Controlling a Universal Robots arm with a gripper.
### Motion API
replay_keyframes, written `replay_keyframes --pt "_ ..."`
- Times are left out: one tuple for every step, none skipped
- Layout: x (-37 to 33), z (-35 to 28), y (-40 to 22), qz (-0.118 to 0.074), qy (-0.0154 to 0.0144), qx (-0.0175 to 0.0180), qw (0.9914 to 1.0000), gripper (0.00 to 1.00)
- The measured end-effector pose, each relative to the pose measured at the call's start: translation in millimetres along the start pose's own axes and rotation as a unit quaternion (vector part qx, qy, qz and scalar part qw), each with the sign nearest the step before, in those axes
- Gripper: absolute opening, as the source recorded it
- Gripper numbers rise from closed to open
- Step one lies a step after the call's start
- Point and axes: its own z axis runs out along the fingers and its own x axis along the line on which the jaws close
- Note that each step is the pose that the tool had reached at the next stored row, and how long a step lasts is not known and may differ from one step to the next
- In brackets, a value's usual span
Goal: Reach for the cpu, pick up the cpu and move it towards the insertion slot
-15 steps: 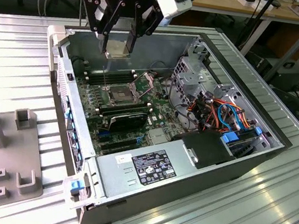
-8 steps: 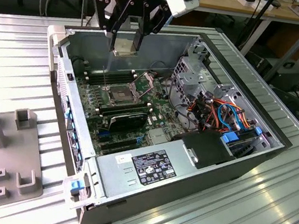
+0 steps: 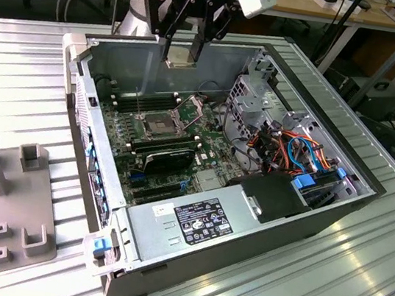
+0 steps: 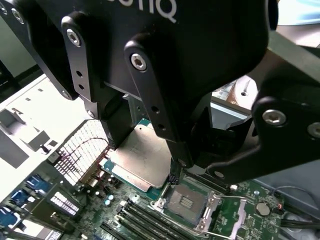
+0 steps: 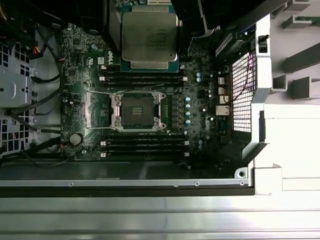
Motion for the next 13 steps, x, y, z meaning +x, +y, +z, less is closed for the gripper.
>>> replay_keyframes --pt "-2.2 0.3 1.4 0.0 0.0 0.0 1.0 0.55" --pt "-4.4 0.5 2.8 0.0 0.0 0.0 1.0 0.55" --pt "-7.6 1.0 4.9 0.0 0.0 0.0 1.0 0.55" --pt "-9.4 1.3 6.4 0.0 0.0 0.0 1.0 0.55" --pt "-11.9 1.6 8.8 0.0 0.0 0.0 1.0 0.55" --pt "-13.3 1.8 10.3 0.0 0.0 0.0 1.0 0.55" --pt "-14.6 2.0 11.7 0.0 0.0 0.0 1.0 0.55" --pt "-15.7 2.2 12.9 0.0 0.0 0.0 1.0 0.55" --pt "-16.8 2.3 14.1 0.0 0.0 0.0 1.0 0.55" --pt "-17.9 2.4 15.5 0.0 0.0 0.0 1.0 0.55" --pt "-18.2 2.5 15.9 0.0 0.0 0.0001 1.0 0.55" --pt "-18.2 2.5 15.9 0.0 0.0 0.0001 1.0 0.55" --pt "-18.3 2.5 15.9 0.0 0.0 0.0001 1.0 0.55"
